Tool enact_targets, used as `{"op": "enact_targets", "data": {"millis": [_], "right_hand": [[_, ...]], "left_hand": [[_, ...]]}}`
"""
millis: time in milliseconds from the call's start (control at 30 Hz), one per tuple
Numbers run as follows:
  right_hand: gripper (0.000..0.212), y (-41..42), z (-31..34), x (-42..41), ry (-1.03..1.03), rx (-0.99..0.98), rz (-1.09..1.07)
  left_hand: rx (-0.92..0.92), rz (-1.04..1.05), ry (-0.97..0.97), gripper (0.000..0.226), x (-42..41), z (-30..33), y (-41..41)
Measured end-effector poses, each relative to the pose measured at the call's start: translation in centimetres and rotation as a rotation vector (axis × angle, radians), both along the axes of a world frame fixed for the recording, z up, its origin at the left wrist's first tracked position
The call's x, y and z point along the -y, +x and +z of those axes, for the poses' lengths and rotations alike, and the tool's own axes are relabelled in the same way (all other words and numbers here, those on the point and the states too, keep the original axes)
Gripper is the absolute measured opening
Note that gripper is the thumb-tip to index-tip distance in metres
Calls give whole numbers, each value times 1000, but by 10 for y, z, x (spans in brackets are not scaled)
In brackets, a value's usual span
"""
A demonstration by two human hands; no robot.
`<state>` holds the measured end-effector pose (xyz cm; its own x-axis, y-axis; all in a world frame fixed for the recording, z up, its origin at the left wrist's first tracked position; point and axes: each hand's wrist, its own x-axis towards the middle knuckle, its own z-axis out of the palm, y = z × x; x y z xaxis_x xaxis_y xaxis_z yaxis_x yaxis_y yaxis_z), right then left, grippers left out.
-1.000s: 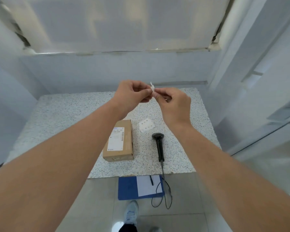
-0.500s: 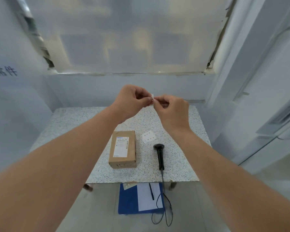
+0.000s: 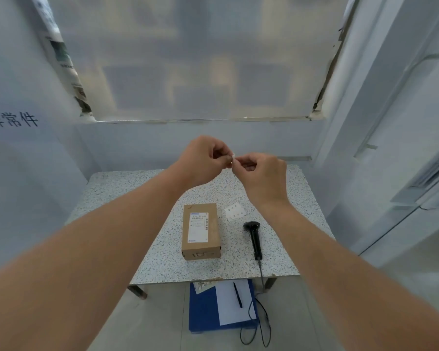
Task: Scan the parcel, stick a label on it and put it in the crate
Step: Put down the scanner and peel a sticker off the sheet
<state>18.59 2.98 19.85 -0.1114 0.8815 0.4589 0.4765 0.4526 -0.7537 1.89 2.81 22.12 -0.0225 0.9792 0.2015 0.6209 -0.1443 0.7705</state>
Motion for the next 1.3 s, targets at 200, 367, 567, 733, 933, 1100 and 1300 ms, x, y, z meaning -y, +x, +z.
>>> {"op": "enact_targets", "data": {"millis": [200,367,567,733,933,1100,1300], "right_hand": [[18,-20,6,11,40,76,-15],[19,-29,7,16,57,114,-10],[19,-33,4,20,89,169,20],[11,-35,1,21,114,216,28],[11,-33,-4,23,90,219,31],[12,-31,-8,24,20,185,35],[13,-36,-12,28,-168,57,-7]], "left_hand": [[-27,-13,3,9,11,7,-18],[-52,-25,7,10,19,12,-27],[-24,-35,-45,9,23,10,-39],[1,-36,-80,6,26,10,-43],[-37,-40,-79,7,25,6,-40],[-59,-39,-86,7,28,4,-37],[47,-6,-118,8,32,-6,-37]]}}
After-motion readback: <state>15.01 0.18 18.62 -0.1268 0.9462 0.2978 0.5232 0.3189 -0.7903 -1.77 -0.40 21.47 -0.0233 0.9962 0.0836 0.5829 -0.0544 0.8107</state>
